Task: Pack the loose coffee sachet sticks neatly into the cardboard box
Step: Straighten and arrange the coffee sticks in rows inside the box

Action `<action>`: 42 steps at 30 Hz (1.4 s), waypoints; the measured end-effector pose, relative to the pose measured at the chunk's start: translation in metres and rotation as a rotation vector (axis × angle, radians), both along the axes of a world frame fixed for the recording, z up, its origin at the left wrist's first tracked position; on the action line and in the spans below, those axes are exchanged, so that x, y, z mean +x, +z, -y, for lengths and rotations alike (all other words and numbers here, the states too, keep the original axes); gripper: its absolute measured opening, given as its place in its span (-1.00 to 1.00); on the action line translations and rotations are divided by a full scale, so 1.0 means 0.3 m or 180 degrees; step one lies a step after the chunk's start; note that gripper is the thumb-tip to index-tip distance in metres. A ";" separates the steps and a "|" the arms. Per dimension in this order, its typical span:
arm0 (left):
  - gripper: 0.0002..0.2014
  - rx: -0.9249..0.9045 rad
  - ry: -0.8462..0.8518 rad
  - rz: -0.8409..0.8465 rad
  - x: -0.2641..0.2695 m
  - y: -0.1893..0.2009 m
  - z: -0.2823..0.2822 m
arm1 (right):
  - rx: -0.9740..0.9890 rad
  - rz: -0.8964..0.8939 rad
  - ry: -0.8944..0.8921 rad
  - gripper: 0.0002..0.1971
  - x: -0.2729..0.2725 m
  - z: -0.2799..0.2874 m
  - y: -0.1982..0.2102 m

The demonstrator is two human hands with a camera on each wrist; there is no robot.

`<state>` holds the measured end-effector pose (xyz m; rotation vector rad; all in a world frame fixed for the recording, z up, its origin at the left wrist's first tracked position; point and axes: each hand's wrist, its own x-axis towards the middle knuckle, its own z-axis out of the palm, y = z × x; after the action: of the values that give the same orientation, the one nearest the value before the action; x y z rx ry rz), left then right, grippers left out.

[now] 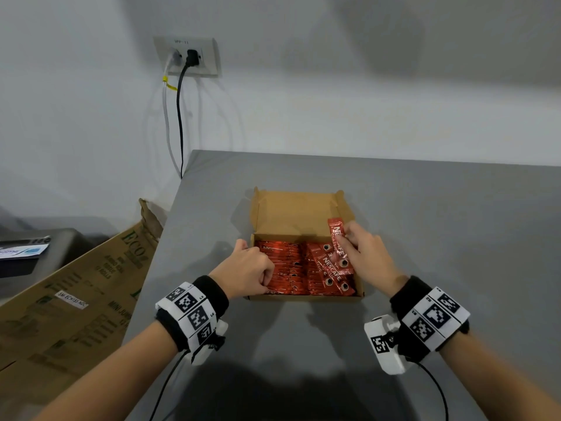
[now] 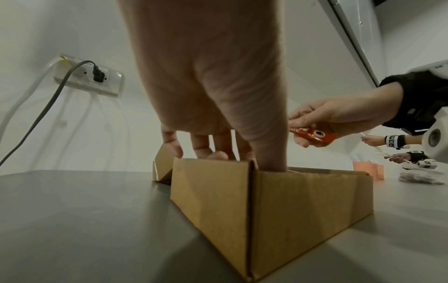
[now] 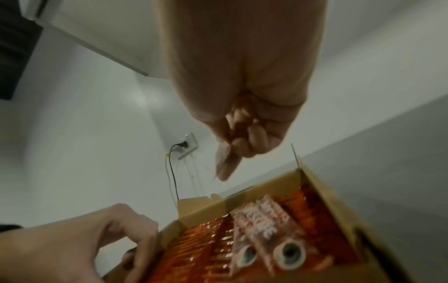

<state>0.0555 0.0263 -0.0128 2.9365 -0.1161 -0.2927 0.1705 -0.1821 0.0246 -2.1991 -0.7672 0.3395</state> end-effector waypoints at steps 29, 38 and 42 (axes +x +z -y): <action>-0.83 0.0142 0.0104 0.0317 -0.011 -0.026 -0.001 | 0.0224 0.0288 0.1215 -0.83 -0.134 -0.146 -0.053; -0.77 -0.0079 0.0222 -0.0163 -0.008 0.030 -0.007 | -0.0991 0.0418 0.1649 -0.82 -0.151 -0.182 -0.052; -0.70 -0.0149 0.0307 -0.0407 -0.005 0.088 -0.009 | -0.1419 0.0731 0.1862 -0.82 -0.168 -0.240 -0.054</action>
<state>0.0539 0.0291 0.0138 2.8565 0.0361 -0.4549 0.1201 -0.1100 0.0085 -2.4054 -1.5969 0.5976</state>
